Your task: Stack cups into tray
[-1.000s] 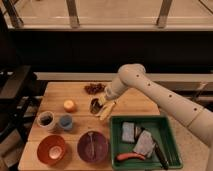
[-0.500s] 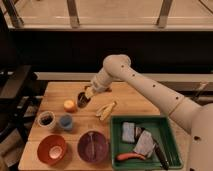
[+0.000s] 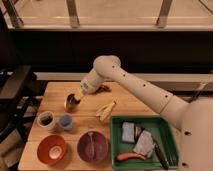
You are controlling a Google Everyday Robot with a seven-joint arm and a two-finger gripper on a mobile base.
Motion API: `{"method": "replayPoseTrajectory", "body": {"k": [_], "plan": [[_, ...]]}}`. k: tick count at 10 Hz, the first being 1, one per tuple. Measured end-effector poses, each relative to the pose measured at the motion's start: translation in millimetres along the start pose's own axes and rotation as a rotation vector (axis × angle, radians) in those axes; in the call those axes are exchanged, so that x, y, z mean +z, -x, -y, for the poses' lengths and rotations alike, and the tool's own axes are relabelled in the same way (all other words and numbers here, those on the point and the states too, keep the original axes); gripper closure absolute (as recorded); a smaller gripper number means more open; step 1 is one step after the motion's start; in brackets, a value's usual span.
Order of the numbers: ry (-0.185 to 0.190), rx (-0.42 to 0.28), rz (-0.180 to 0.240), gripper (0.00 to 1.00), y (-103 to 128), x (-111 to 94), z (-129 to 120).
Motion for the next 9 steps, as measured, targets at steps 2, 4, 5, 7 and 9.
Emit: {"method": "replayPoseTrajectory", "body": {"k": [2,4,5,7,9], "plan": [[-0.007,-0.022,0.004,1.0,-6,16,21],[-0.007,-0.023,0.016,1.0,-6,29,36],[-0.008,-0.023,0.016,1.0,-6,29,36],[-0.007,-0.021,0.016,1.0,-5,29,35],[-0.008,-0.022,0.016,1.0,-6,29,36]]}}
